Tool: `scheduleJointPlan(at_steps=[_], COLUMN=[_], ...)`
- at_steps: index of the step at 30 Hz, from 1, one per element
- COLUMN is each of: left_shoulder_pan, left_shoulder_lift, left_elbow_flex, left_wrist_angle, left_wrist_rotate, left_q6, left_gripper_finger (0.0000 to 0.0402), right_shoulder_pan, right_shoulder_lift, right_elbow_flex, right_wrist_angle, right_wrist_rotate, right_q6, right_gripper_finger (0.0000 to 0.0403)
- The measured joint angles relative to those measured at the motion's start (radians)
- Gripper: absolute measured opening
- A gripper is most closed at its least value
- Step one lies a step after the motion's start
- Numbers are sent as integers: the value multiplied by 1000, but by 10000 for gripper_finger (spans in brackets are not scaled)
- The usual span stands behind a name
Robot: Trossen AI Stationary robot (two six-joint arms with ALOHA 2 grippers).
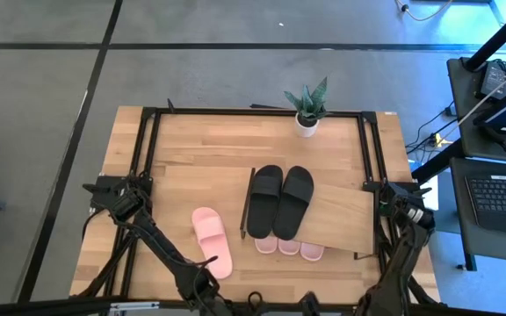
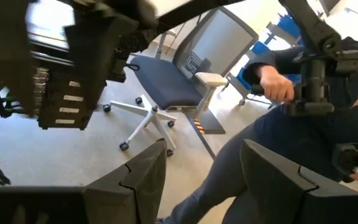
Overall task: Pick and place slides into the shelf
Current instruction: Put the pink slipper under the shelf
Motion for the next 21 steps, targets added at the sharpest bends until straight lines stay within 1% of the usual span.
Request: scheduleJointPlan(at_steps=[3, 5, 10, 13, 16, 19, 21], left_shoulder_pan=[-6, -10, -27, -33, -31, -31, -39], left_shoulder_lift=[0, 0, 0, 0, 0, -2, -14], left_elbow_flex=[0, 0, -1, -1, -1, -1, -2], left_wrist_angle=[0, 0, -5, -33, -66, -135, -230], left_wrist_rotate=[2, 2, 3, -3, -37, -107, -183], left_q6=[0, 0, 1, 2, 10, 25, 80], left_gripper_finger=[195, 195, 195, 195, 195, 191, 186], right_shoulder_pan=[-18, -34, -57, -57, -57, -51, -43], right_shoulder_lift=[-31, -42, -107, -187, -309, -449, -537], right_elbow_flex=[-128, -201, -350, -463, -600, -726, -800], right_wrist_angle=[260, 403, 652, 780, 877, 903, 913], right_wrist_rotate=[-38, -64, -73, -74, -73, -73, -70], right_q6=[-55, -70, -60, -63, -67, -18, -4], right_gripper_finger=[218, 218, 218, 218, 218, 218, 218])
